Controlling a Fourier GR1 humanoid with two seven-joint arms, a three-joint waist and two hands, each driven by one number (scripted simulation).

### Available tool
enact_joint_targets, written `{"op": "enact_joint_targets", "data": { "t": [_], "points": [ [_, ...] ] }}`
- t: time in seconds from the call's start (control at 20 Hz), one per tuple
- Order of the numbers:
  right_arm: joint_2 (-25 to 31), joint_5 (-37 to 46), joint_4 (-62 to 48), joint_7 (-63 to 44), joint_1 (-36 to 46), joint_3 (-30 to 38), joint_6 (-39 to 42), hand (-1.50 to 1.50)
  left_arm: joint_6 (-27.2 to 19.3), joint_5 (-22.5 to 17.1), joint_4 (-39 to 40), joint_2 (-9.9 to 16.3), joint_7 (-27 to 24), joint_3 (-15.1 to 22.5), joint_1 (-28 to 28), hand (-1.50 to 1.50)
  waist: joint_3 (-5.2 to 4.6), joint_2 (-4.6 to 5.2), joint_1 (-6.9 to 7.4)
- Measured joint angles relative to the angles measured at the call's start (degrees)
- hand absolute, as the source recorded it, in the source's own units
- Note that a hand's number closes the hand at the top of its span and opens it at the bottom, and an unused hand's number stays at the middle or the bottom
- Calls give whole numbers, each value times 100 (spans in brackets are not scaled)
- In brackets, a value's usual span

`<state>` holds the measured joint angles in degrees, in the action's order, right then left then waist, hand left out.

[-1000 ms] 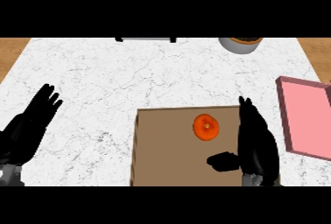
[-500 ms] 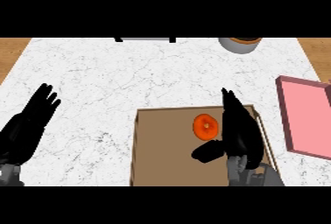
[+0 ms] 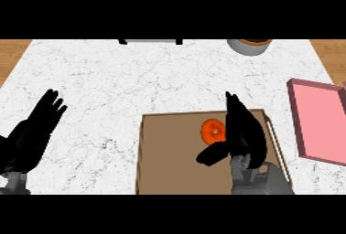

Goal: Pick the squash from the tray and place it in the cardboard box

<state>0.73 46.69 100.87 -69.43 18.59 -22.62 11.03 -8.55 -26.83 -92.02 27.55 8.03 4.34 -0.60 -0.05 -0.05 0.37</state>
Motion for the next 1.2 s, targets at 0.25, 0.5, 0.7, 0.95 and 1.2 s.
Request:
{"op": "enact_joint_targets", "data": {
  "t": [0.25,0.5,0.7,0.95,1.2],
  "points": [
    [-10,46,-66,173,36,134,21,-150,40,48,-117,-43,131,-102,18,0,3,-2,-13],
    [-8,118,-276,157,250,17,-21,-150,218,54,-105,-74,54,-222,120,0,2,-1,-1],
    [-5,125,-560,112,402,-15,-25,-150,254,77,-29,-79,114,-285,8,0,1,2,-3],
    [-3,37,-866,125,523,29,-36,-150,220,153,-6,-158,195,-307,-94,0,2,2,-3],
    [2,3,-1073,141,476,-15,-53,-150,225,183,-126,-194,312,-332,-80,0,3,0,-4]
  ]
}}
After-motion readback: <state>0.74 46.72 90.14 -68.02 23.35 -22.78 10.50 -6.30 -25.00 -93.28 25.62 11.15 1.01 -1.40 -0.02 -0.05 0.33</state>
